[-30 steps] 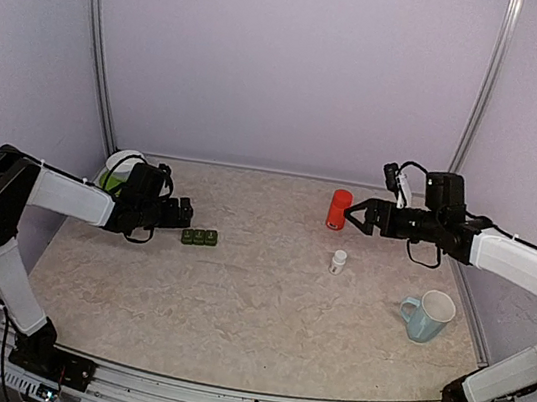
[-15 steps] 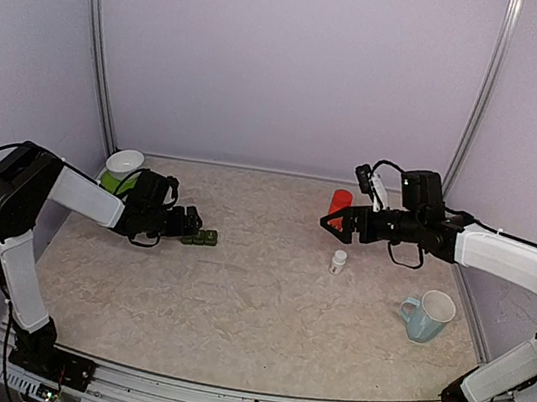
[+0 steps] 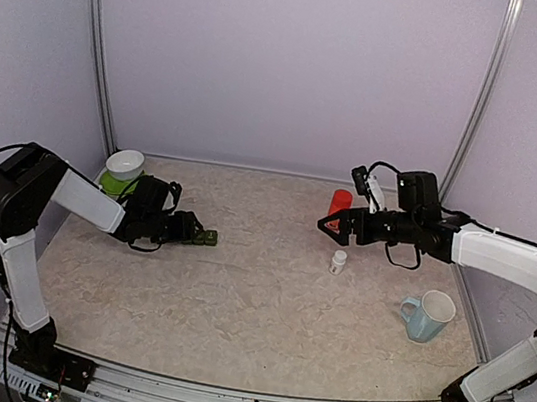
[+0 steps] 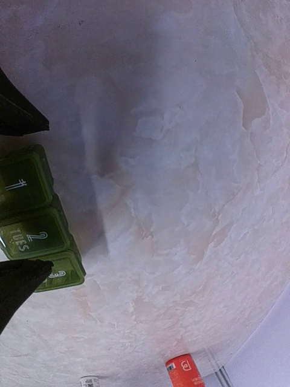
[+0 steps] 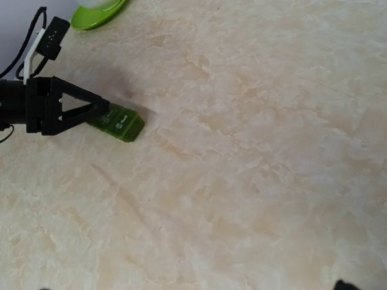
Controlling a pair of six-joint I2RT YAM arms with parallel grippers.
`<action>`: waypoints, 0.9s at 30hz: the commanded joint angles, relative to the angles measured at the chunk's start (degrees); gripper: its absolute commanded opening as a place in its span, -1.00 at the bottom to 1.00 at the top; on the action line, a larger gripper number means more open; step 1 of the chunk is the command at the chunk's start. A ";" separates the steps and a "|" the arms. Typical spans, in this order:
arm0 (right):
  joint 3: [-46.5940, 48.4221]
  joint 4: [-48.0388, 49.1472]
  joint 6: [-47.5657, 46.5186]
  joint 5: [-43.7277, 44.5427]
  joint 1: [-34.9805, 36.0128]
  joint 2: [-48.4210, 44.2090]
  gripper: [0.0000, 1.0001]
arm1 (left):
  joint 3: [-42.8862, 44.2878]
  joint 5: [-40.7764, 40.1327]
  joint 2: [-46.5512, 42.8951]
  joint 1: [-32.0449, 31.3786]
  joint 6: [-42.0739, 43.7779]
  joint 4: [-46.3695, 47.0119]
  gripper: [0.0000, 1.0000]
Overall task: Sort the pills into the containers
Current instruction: Move the pill container to the center of the board.
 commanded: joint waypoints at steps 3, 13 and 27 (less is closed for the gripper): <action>1.47 -0.87 -0.99 0.68 1.44 1.17 1.00 | -0.81 3.23 1.29 -0.36 -0.40 3.46 0.18; 3.10 -1.62 -2.24 0.81 2.78 3.40 1.00 | -0.44 5.64 3.21 -1.11 -0.81 5.12 0.02; 5.61 -1.35 -11.75 7.76 10.05 9.19 1.00 | 2.30 11.23 7.08 -5.14 -0.95 9.59 -0.06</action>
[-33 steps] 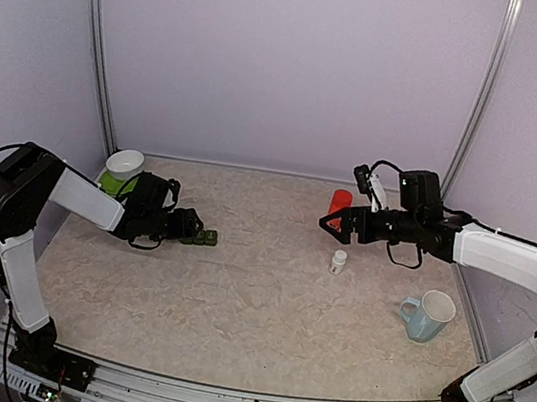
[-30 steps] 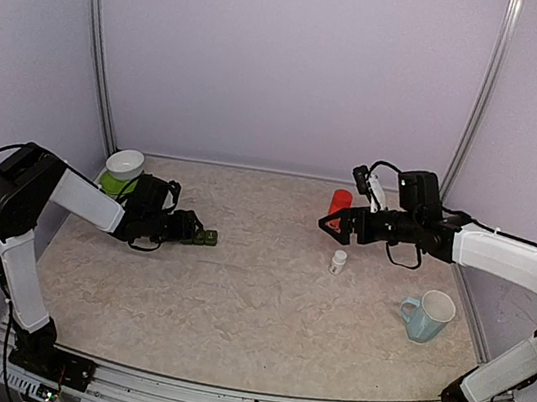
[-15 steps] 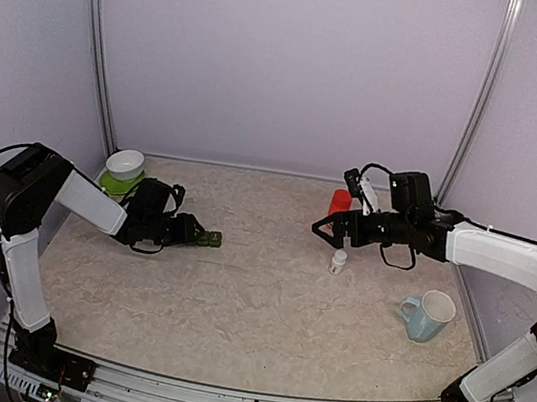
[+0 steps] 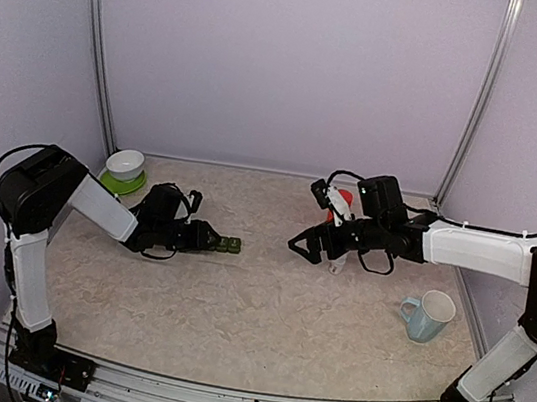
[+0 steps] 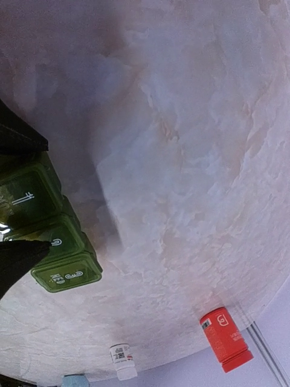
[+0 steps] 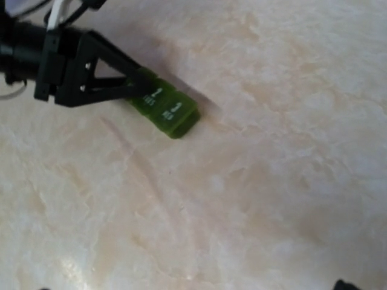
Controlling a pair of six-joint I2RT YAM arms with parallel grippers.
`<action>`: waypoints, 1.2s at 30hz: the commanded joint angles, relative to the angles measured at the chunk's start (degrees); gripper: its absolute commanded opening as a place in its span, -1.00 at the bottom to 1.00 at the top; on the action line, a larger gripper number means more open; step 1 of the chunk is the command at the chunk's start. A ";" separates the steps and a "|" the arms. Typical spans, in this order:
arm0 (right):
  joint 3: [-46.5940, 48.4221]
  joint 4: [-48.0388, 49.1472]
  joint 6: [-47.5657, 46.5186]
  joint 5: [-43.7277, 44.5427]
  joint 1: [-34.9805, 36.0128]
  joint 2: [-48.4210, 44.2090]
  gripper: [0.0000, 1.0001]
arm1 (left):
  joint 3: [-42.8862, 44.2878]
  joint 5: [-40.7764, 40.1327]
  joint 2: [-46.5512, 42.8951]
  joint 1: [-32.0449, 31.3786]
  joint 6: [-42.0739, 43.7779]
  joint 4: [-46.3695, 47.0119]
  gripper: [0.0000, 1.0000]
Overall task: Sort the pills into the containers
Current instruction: Move the pill container to the center of the board.
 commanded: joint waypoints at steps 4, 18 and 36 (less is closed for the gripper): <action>-0.11 4.04 -7.49 5.00 4.08 2.89 1.00 | 2.94 3.54 2.97 -3.67 -0.29 1.92 -0.06; 0.85 6.18 -11.84 1.82 4.93 9.78 0.99 | 7.45 6.16 6.80 -8.95 1.71 1.54 -0.06; 5.18 7.60 -31.60 8.08 6.86 16.83 1.00 | 9.94 4.61 4.53 -7.82 4.34 -1.28 0.29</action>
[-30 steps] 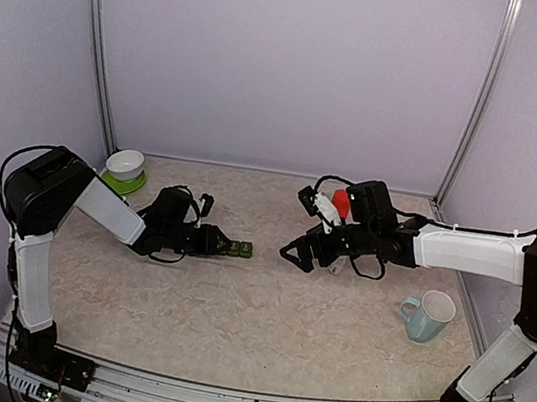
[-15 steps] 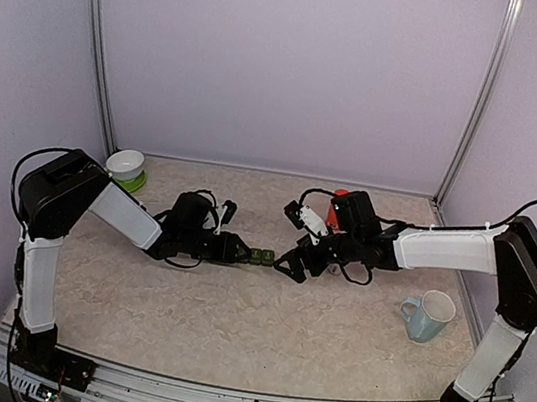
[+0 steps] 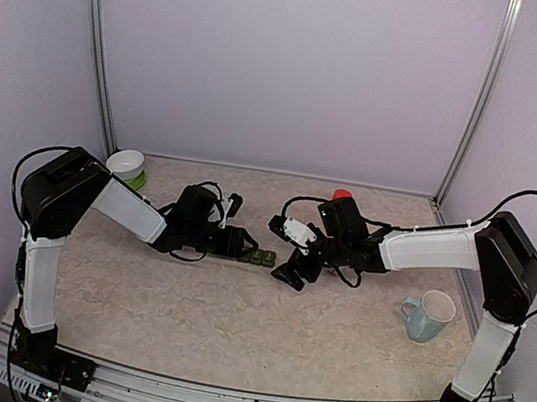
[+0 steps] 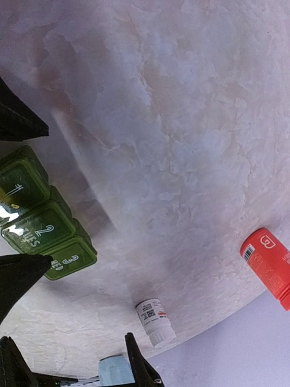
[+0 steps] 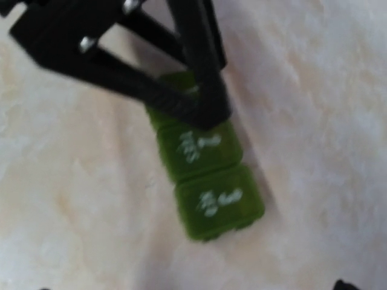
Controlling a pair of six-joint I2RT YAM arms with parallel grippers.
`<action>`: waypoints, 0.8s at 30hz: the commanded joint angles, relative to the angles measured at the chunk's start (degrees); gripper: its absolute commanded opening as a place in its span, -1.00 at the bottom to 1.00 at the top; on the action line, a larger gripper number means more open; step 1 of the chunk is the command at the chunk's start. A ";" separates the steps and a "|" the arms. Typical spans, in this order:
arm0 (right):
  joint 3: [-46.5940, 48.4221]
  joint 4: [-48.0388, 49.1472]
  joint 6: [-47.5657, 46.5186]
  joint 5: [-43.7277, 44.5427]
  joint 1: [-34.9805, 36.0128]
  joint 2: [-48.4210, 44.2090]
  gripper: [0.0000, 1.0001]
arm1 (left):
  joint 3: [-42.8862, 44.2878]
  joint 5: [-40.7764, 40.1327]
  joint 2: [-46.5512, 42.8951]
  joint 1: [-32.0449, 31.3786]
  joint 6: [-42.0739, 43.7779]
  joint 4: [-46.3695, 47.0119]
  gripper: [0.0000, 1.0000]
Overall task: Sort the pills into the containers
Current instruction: Move the pill container to the center of the board, then pick up the pill container from the center of the board.
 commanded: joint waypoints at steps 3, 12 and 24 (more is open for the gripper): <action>4.84 2.21 -6.15 -0.38 0.59 5.16 1.00 | -4.54 0.16 -4.34 1.55 -0.93 2.69 0.54; 11.48 -0.91 -11.94 -2.62 0.59 11.86 1.00 | -13.70 -0.81 -10.54 3.73 -1.83 5.52 0.97; 18.72 -6.52 -17.71 -2.69 0.43 17.77 0.90 | -21.36 -1.17 -15.27 6.42 -2.65 8.33 0.98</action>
